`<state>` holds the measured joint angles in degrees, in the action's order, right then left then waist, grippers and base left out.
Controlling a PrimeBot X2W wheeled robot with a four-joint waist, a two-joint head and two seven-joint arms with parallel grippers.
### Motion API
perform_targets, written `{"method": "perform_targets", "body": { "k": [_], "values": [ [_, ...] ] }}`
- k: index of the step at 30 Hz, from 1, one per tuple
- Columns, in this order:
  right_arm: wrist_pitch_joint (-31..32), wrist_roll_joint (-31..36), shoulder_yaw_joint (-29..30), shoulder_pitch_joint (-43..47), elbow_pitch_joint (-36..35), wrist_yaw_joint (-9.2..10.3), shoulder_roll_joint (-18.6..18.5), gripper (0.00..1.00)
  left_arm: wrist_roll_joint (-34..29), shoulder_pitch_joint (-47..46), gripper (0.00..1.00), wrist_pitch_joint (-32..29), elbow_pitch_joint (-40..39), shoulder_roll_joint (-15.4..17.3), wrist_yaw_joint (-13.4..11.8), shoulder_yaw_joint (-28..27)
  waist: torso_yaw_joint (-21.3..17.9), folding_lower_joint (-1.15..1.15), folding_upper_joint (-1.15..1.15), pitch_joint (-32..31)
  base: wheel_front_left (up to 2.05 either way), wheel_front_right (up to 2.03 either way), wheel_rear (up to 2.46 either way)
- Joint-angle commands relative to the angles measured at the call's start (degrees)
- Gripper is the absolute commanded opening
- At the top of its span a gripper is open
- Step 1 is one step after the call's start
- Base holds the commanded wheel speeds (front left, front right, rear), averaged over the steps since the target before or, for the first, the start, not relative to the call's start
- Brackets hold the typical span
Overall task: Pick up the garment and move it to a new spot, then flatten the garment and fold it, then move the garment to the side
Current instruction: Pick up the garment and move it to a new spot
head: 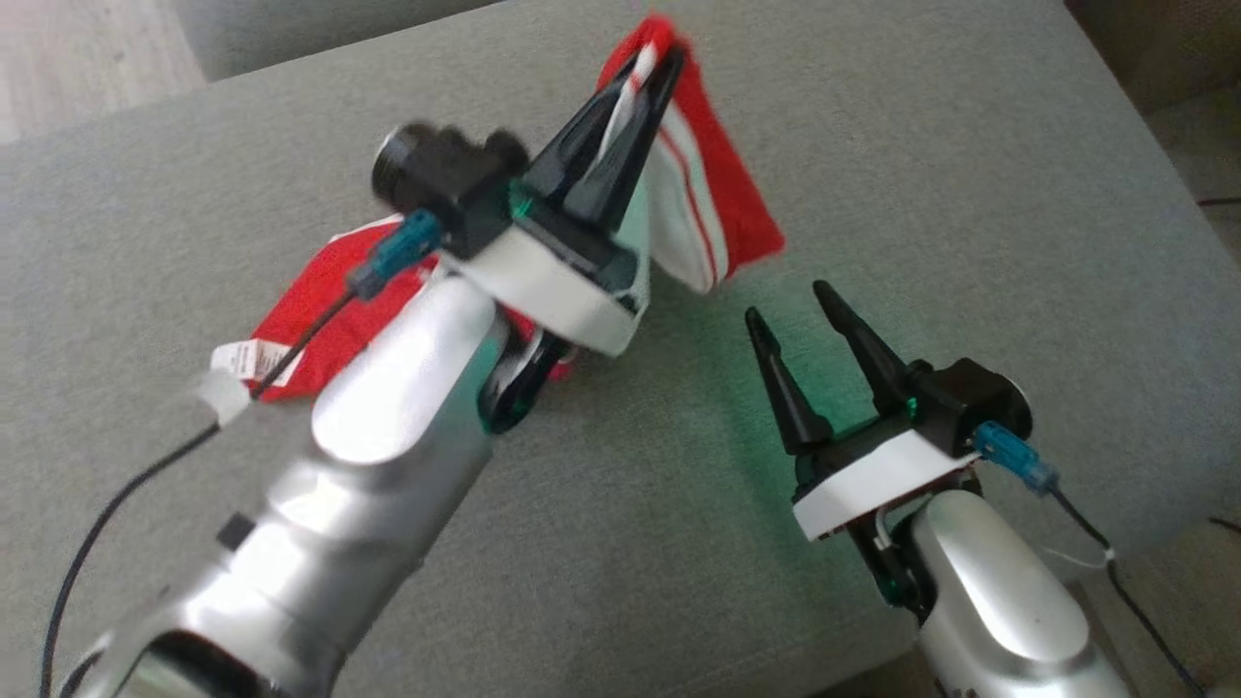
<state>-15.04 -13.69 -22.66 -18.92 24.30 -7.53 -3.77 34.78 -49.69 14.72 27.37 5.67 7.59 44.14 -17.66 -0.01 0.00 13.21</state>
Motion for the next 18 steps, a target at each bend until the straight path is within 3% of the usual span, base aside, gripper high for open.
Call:
{"method": "perform_targets", "body": {
  "k": [1, 2, 11, 18],
  "values": [
    [0.04, -0.36, -0.4, 0.51, -1.91, 0.04, 0.89, 1.0, -0.3, -0.84, 0.6, 0.28, -0.97, 1.19, -0.1, -2.52, 0.71, 0.01, 0.0, 0.02, 0.0, 0.0, 0.0],
    [0.04, -0.28, 0.14, 0.57, -1.9, 0.04, 0.89, 1.0, -0.65, 0.11, 1.0, 0.28, -0.34, 1.35, -0.1, -3.02, 1.25, 0.01, 0.0, -0.02, 0.0, 0.0, 0.0],
    [0.04, 1.02, 4.87, 1.55, -1.78, 0.04, 0.89, 1.0, -5.66, 12.61, 1.0, 0.28, -0.25, 2.97, -0.32, -14.67, 8.13, 0.01, 0.0, -0.49, 0.0, 0.0, 0.0],
    [0.04, 1.92, 8.67, 3.22, -1.24, 0.04, 0.89, 1.0, -13.84, 25.96, 1.0, 0.28, -6.22, 1.78, -3.61, -28.89, 12.59, 0.01, 0.0, -2.33, 0.0, 0.0, 0.0]
  ]
}}
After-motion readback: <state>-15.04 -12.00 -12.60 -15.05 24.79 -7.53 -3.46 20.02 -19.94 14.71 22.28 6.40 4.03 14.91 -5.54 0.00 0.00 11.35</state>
